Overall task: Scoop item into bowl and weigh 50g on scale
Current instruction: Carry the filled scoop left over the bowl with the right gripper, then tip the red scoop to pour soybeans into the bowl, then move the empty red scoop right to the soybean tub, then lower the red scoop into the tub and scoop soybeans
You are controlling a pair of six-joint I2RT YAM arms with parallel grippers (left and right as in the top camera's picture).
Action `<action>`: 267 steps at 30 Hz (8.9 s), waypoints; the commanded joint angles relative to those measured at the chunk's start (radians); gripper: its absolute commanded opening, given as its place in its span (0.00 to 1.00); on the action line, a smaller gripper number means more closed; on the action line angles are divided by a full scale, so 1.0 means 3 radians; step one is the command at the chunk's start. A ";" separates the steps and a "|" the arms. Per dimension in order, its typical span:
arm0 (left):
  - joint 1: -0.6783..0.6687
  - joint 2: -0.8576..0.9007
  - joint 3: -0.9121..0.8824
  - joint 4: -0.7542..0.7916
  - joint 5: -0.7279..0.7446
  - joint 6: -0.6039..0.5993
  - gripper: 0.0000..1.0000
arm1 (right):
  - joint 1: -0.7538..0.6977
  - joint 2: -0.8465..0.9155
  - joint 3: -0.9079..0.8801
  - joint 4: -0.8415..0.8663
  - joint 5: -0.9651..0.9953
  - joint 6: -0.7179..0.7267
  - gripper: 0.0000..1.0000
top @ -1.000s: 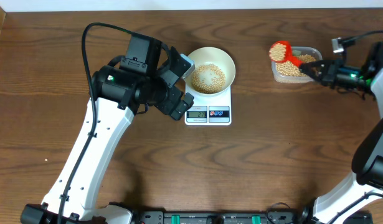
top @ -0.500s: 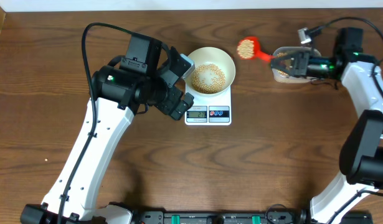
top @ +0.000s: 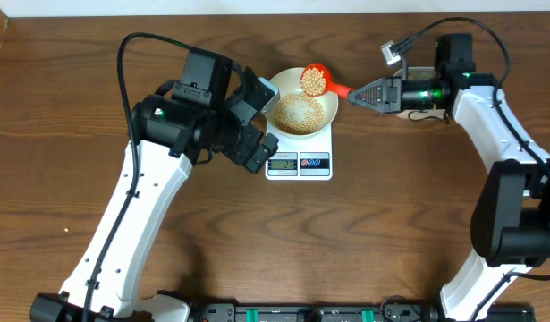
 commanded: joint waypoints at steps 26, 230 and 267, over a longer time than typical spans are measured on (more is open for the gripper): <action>-0.0004 0.0023 0.0057 -0.0010 0.0029 -0.0005 0.98 | 0.0347 -0.0009 0.0167 0.0022 0.0701 -0.0025 0.01; -0.0004 0.0023 0.0057 -0.0010 0.0029 -0.0005 0.98 | -0.0418 -0.1087 0.0674 -0.0950 0.2767 -0.1059 0.01; -0.0004 0.0023 0.0057 -0.0010 0.0029 -0.0005 0.98 | -0.0418 -0.1071 0.0646 -0.1003 0.2790 -0.0992 0.01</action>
